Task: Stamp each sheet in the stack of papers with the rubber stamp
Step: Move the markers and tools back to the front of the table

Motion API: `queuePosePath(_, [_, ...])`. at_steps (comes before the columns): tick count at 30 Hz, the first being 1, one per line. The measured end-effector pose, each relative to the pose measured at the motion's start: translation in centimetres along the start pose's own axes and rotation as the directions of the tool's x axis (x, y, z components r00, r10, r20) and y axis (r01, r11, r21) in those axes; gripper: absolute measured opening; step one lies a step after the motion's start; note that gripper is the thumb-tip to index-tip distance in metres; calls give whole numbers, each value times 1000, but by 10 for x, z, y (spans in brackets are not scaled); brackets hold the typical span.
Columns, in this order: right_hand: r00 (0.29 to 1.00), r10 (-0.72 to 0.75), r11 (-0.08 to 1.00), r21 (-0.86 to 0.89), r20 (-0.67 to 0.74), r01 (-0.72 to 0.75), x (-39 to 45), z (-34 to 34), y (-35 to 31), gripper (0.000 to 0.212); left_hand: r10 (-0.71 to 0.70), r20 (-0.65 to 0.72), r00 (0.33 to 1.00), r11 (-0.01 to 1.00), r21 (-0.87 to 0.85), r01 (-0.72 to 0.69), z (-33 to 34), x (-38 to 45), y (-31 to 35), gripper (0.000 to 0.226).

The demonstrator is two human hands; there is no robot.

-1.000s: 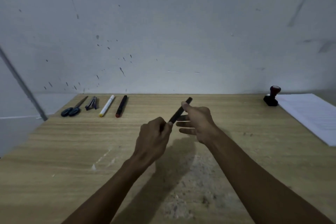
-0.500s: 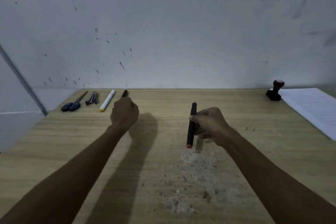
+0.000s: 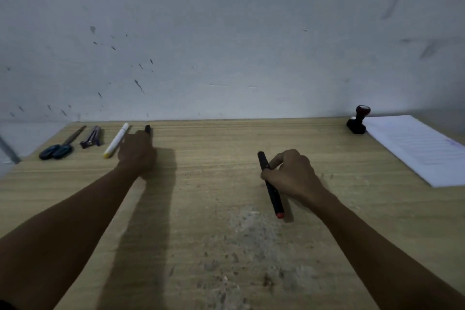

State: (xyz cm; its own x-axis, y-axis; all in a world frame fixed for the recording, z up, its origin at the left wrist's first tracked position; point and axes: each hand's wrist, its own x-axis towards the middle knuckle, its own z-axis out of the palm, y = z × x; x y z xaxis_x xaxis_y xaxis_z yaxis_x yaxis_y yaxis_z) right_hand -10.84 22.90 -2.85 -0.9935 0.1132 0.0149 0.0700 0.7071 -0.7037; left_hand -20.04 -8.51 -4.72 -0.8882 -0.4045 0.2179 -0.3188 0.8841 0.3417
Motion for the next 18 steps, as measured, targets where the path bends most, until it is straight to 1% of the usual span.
queuePosePath(3, [1000, 6, 998, -58, -25, -7, -7, -10, 9, 29, -62, 35, 998, 981, -180, 67, -4, -22, 19, 31])
queuePosePath(6, [999, 14, 991, -129, -43, -19, -17, -22, 17, 24, -65, 105, 992, 918, -383, 100, -13, -61, 38, 35])
queuePosePath(7, [999, 20, 988, -152, -44, -26, -21, -26, 20, 24, -44, 135, 990, 895, -435, 99, -17, -78, 45, 32])
queuePosePath(9, [998, 29, 982, -183, -49, -38, -28, -32, 28, 25, 8, 186, 983, 858, -506, 89, -23, -117, 59, 17])
queuePosePath(11, [998, 36, 974, -221, -56, -47, -37, -37, 36, 26, 44, 233, 972, 828, -552, 94, -25, -155, 74, 12])
queuePosePath(13, [996, 46, 967, -248, -70, -62, -46, -40, 44, 25, 93, 282, 955, 810, -580, 93, -24, -187, 87, 12])
queuePosePath(18, [992, 36, 952, -297, -122, -71, -63, -48, 62, 26, 185, 375, 908, 862, -507, 34, -13, -240, 118, 25])
